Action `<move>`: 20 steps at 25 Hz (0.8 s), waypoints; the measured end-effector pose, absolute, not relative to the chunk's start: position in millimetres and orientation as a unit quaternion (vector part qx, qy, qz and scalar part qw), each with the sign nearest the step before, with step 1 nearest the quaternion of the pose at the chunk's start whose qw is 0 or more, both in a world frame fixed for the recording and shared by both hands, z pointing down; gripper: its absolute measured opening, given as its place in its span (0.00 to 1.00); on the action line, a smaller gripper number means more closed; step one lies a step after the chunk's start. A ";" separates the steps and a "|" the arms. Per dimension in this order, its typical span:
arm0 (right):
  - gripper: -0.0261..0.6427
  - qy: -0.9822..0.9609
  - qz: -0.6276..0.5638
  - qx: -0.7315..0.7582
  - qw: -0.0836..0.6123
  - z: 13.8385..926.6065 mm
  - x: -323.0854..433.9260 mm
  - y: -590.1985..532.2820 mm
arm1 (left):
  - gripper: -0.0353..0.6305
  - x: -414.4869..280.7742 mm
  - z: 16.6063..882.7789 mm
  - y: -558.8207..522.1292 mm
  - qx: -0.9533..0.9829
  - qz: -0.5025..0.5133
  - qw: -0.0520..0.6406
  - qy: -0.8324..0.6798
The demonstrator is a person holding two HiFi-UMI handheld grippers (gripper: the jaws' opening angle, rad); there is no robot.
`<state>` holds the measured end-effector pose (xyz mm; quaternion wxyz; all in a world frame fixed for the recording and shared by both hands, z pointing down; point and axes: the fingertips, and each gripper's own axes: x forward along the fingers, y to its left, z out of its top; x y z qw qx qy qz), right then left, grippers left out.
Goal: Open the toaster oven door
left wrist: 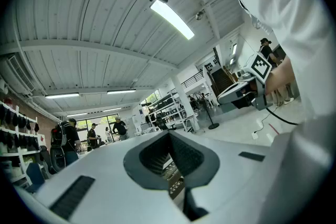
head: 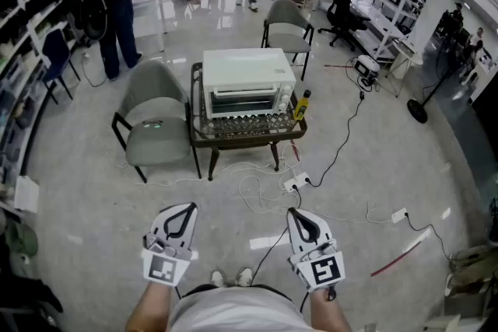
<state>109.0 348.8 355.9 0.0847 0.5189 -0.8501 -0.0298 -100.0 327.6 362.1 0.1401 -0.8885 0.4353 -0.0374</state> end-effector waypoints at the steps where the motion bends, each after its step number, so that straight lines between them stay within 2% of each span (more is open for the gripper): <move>1: 0.07 -0.851 -0.029 0.517 0.087 357.7 109.2 349.3 | 0.08 -98.8 362.7 327.5 -0.889 -0.039 0.140 0.435; 8: 0.07 -0.860 -0.022 0.507 0.062 365.0 115.8 345.3 | 0.08 -89.7 370.6 324.6 -0.888 -0.040 0.135 0.437; 14: 0.07 -0.862 -0.015 0.501 0.077 391.3 136.4 339.7 | 0.08 -77.0 388.0 329.4 -0.885 -0.098 0.139 0.433; 20: 0.07 -0.872 0.003 0.483 0.084 410.5 135.4 319.6 | 0.08 -83.1 408.1 319.2 -0.877 -0.098 0.115 0.456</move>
